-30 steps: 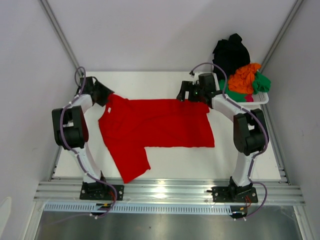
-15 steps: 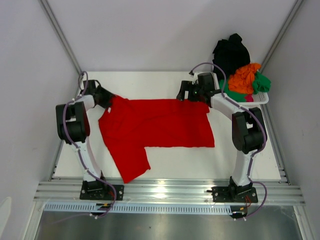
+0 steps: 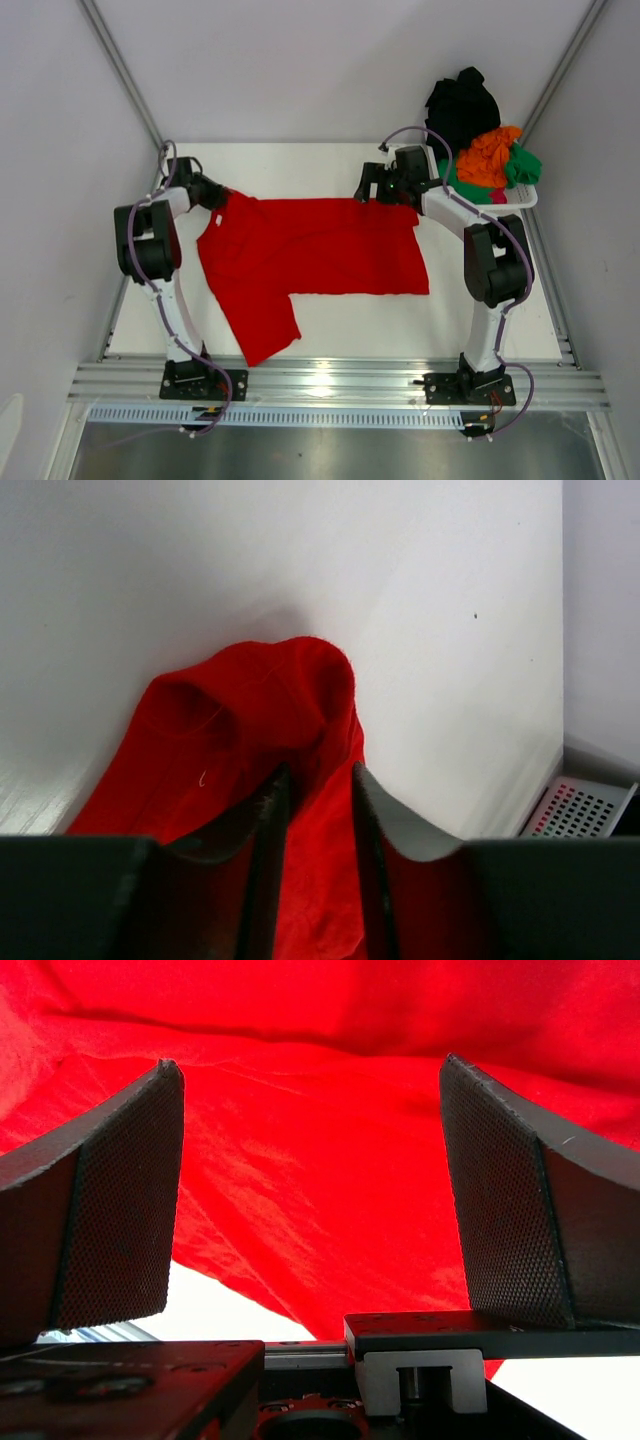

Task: Fold and stack the t-shirts
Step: Fold the tshirt

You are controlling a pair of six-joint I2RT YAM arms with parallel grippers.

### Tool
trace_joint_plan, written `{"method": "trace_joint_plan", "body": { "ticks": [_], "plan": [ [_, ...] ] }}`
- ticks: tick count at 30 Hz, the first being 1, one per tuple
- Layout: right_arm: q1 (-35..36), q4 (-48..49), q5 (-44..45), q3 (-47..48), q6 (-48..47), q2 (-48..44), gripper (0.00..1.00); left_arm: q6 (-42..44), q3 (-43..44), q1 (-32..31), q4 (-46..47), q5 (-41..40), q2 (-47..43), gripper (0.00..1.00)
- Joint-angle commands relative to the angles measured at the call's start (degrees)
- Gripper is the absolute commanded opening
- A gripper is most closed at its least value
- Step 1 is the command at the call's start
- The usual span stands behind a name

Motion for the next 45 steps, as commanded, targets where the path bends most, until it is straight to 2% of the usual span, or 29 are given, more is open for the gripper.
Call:
{"method": "trace_joint_plan", "body": {
  "ticks": [1, 6, 7, 24, 45],
  "plan": [
    [0.2, 0.3, 0.9, 1.4, -0.2, -0.9, 0.95, -0.1, 3.1, 0.5, -0.6, 2.0, 1.0, 0.3],
    [0.2, 0.5, 1.2, 0.6, -0.3, -1.4, 0.95, 0.2, 2.1, 0.7, -0.6, 1.8, 0.1, 0.03],
    [0.2, 0.5, 1.2, 0.6, -0.3, -1.4, 0.95, 0.3, 1.7, 0.9, -0.6, 1.8, -0.1, 0.01],
    [0.2, 1.1, 0.7, -1.6, 0.0, -2.2, 0.95, 0.6, -15.1, 2.2, 4.3, -0.4, -13.2, 0.01],
    [0.2, 0.9, 0.0, -2.5, 0.0, -2.3, 0.95, 5.6, -16.9, 4.3, 1.0, -3.6, -15.3, 0.01]
  ]
}}
